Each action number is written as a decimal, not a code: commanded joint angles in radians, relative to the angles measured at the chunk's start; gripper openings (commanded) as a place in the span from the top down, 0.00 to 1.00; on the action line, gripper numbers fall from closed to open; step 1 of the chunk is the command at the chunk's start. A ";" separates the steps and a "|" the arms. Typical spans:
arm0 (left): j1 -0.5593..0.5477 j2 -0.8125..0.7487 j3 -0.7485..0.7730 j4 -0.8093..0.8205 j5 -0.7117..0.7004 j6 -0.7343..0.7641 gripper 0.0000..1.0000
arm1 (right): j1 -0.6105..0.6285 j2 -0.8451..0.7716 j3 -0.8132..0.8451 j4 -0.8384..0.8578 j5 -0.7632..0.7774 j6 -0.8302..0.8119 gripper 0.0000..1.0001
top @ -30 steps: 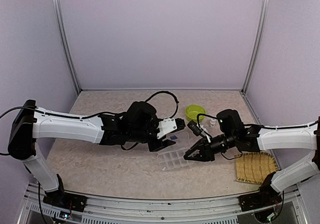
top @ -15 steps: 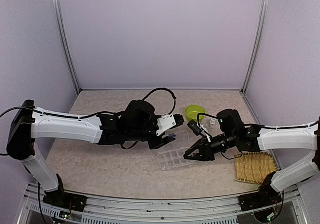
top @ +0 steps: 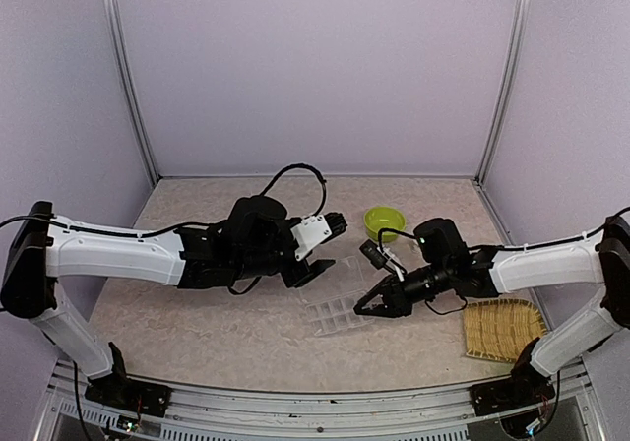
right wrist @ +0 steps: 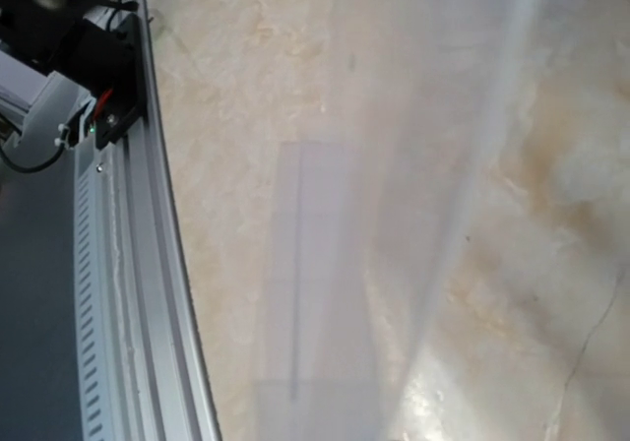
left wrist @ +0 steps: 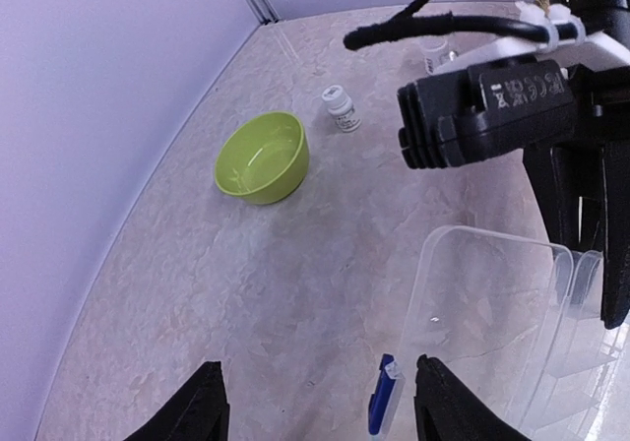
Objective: Sort the pills into containers
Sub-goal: Place the pill container at the center of the board, then position the pill container at the center of the board, then pick up the pill bottle from the center of the board.
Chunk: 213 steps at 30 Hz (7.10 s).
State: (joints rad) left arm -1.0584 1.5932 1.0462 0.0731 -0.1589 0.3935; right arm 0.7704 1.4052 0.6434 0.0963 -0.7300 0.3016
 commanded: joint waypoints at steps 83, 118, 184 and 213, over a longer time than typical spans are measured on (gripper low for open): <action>0.124 -0.235 -0.272 0.176 -0.240 -0.392 0.01 | -0.085 0.377 0.163 0.112 0.068 0.322 0.40; 0.126 -0.256 -0.386 0.165 -0.309 -0.526 0.01 | -0.086 0.362 0.173 0.001 0.217 0.230 0.31; 0.004 -0.310 -0.180 -0.053 -0.388 -0.608 0.01 | -0.462 -0.061 0.016 -0.138 0.741 0.032 0.14; -0.009 -0.315 -0.199 0.002 -0.371 -0.616 0.01 | -0.608 -0.093 -0.069 -0.150 0.768 0.114 0.19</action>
State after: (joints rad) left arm -1.0664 1.2503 0.8066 0.0223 -0.5312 -0.2665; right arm 0.1776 1.2915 0.5831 -0.0593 0.0414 0.3977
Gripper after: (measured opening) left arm 0.988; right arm 0.827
